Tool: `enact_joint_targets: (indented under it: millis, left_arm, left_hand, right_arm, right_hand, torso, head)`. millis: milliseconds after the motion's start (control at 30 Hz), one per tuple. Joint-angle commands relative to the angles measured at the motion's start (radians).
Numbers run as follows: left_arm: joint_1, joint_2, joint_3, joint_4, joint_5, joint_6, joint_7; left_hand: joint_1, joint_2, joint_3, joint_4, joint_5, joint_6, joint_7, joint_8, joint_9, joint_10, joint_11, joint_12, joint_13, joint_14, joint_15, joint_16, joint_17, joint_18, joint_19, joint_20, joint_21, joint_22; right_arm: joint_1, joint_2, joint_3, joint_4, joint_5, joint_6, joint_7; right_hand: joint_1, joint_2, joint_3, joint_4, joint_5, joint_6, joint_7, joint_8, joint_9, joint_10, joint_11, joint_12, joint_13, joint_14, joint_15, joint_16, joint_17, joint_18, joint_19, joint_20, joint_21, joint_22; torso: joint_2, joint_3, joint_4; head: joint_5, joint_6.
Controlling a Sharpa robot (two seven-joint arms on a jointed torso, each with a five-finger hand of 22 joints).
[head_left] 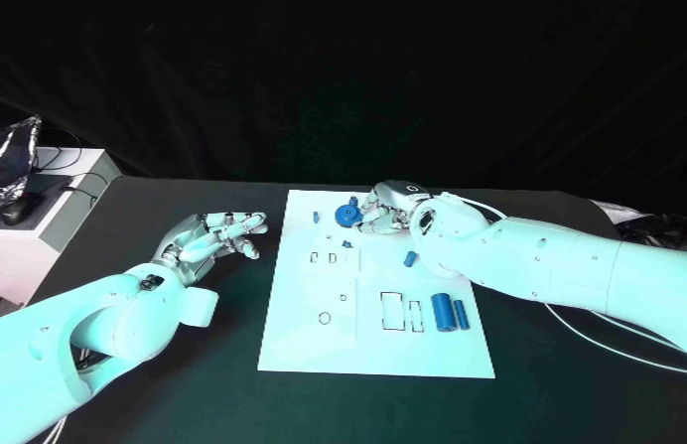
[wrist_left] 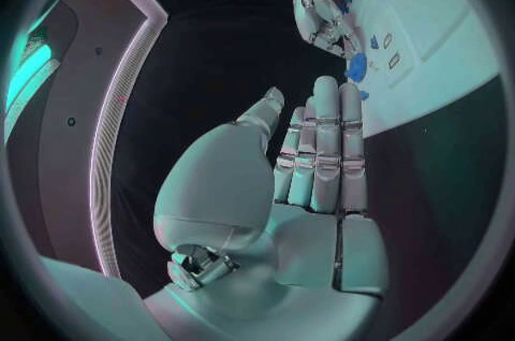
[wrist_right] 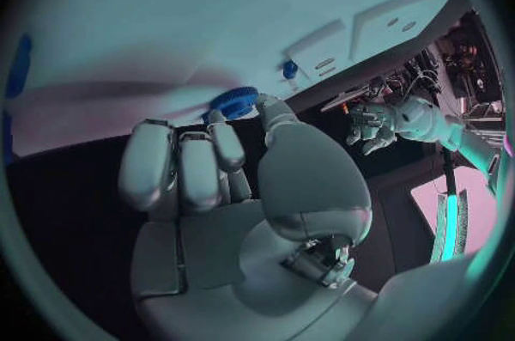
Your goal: Assemble the parts on the task board
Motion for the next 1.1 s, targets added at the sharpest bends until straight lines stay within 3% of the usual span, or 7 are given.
enact_joint_targets:
  millis: [33, 400, 500, 667, 767, 867, 1100]
  left_arm:
    - [-0.001, 0.0, 0.001, 0.003, -0.003, 0.015, 0.005]
    - [-0.005, -0.003, 0.001, 0.002, -0.003, 0.015, 0.01]
    - [-0.006, -0.003, 0.001, 0.0, -0.003, 0.018, 0.013]
    - [-0.009, 0.0, 0.001, -0.007, -0.003, 0.02, 0.018]
    - [-0.01, 0.003, 0.001, -0.012, -0.005, 0.024, 0.021]
    - [-0.01, 0.005, 0.001, -0.017, -0.008, 0.028, 0.023]
    - [-0.017, 0.013, 0.001, -0.025, -0.01, 0.036, 0.026]
  left_hand:
    - [-0.008, 0.0, 0.006, -0.003, -0.001, -0.005, 0.003, -0.005, 0.0, -0.009, 0.001, 0.002, 0.0, -0.005, 0.002, -0.004, -0.001, 0.013, -0.007, -0.001, 0.002, -0.001]
    - [-0.007, -0.002, 0.007, -0.004, -0.001, -0.006, 0.003, -0.005, 0.001, -0.01, 0.002, 0.002, 0.0, -0.005, 0.003, -0.004, -0.001, 0.013, -0.008, -0.001, 0.003, -0.003]
    - [-0.007, -0.003, 0.007, -0.005, -0.001, -0.005, 0.002, -0.005, 0.001, -0.009, 0.001, 0.002, 0.0, -0.012, 0.003, -0.009, -0.003, 0.011, -0.014, 0.001, -0.001, -0.005]
    - [0.002, -0.008, 0.007, -0.014, -0.001, -0.002, 0.001, -0.004, 0.001, -0.007, 0.003, 0.003, 0.0, -0.053, 0.011, -0.049, -0.023, 0.003, -0.043, 0.009, -0.031, -0.021]
    - [0.005, -0.008, 0.005, -0.022, -0.002, 0.002, 0.0, -0.005, 0.001, 0.0, 0.002, 0.002, 0.0, -0.058, 0.013, -0.077, -0.047, -0.001, -0.05, 0.014, -0.057, -0.037]
    - [0.009, -0.008, 0.003, -0.028, -0.002, 0.005, -0.002, -0.004, 0.001, 0.006, 0.0, 0.003, 0.001, -0.051, 0.012, -0.086, -0.06, -0.002, -0.041, 0.012, -0.065, -0.045]
    - [0.012, -0.006, -0.001, -0.037, -0.002, 0.007, -0.004, -0.004, 0.001, 0.024, -0.006, 0.005, 0.001, -0.046, 0.008, -0.091, -0.071, -0.005, -0.032, 0.008, -0.074, -0.053]
  right_arm:
    - [-0.001, -0.017, 0.0, 0.025, -0.003, -0.005, 0.002]
    - [0.006, -0.124, 0.005, 0.136, 0.055, -0.221, 0.05]
    - [0.015, -0.165, 0.007, 0.174, 0.135, -0.248, 0.062]
    - [0.028, -0.225, 0.009, 0.195, 0.25, -0.203, 0.124]
    - [0.032, -0.255, 0.009, 0.178, 0.297, -0.157, 0.189]
    - [0.034, -0.278, 0.009, 0.144, 0.312, -0.107, 0.257]
    - [0.034, -0.311, 0.009, 0.051, 0.304, -0.047, 0.354]
  right_hand:
    - [-0.002, 0.005, 0.003, -0.008, -0.001, 0.007, 0.002, -0.001, 0.0, 0.006, -0.001, 0.004, 0.022, -0.001, -0.006, -0.001, 0.0, -0.005, 0.062, -0.009, 0.007, 0.159]
    - [0.043, 0.014, 0.028, -0.064, -0.006, 0.011, 0.002, 0.0, 0.0, 0.008, -0.001, 0.001, 0.026, -0.002, -0.008, -0.005, -0.005, -0.004, 0.061, -0.009, 0.003, 0.157]
    - [0.104, 0.019, 0.049, -0.106, -0.06, 0.02, 0.003, 0.0, 0.0, 0.0, -0.002, -0.011, 0.02, -0.004, -0.01, -0.013, -0.014, -0.004, 0.058, -0.011, -0.008, 0.155]
    - [0.184, 0.004, 0.081, -0.168, -0.256, 0.019, 0.008, 0.0, 0.0, -0.033, 0.0, -0.064, -0.012, -0.009, -0.009, -0.035, -0.036, -0.001, 0.048, -0.01, -0.037, 0.148]
    - [0.224, -0.012, 0.089, -0.192, -0.307, 0.031, 0.006, 0.001, 0.0, -0.047, 0.0, -0.091, -0.032, -0.013, -0.011, -0.053, -0.052, -0.001, 0.04, -0.01, -0.056, 0.145]
    - [0.257, -0.023, 0.096, -0.205, -0.322, 0.039, -0.002, 0.0, -0.001, -0.058, -0.004, -0.111, -0.05, -0.015, -0.017, -0.067, -0.062, -0.003, 0.036, -0.013, -0.066, 0.143]
    - [0.297, -0.054, 0.094, -0.182, -0.323, 0.03, -0.006, -0.001, -0.001, -0.056, -0.006, -0.108, -0.069, -0.008, -0.022, -0.081, -0.047, -0.014, 0.038, -0.024, -0.061, 0.146]
  torso:
    - [-0.001, 0.0002, 0.0006]
    - [-0.002, 0.0014, -0.0025]
    - [-0.003, 0.0032, -0.0056]
    - [-0.006, 0.0067, -0.0159]
    - [-0.007, 0.0111, -0.0251]
    - [-0.007, 0.0155, -0.0307]
    - [-0.012, 0.0251, -0.0388]
  head:
    - [0.0, 0.0]
    - [-0.004, 0.012]
    - [-0.008, 0.019]
    - [-0.011, 0.032]
    - [-0.012, 0.038]
    - [-0.015, 0.039]
    - [-0.02, 0.039]
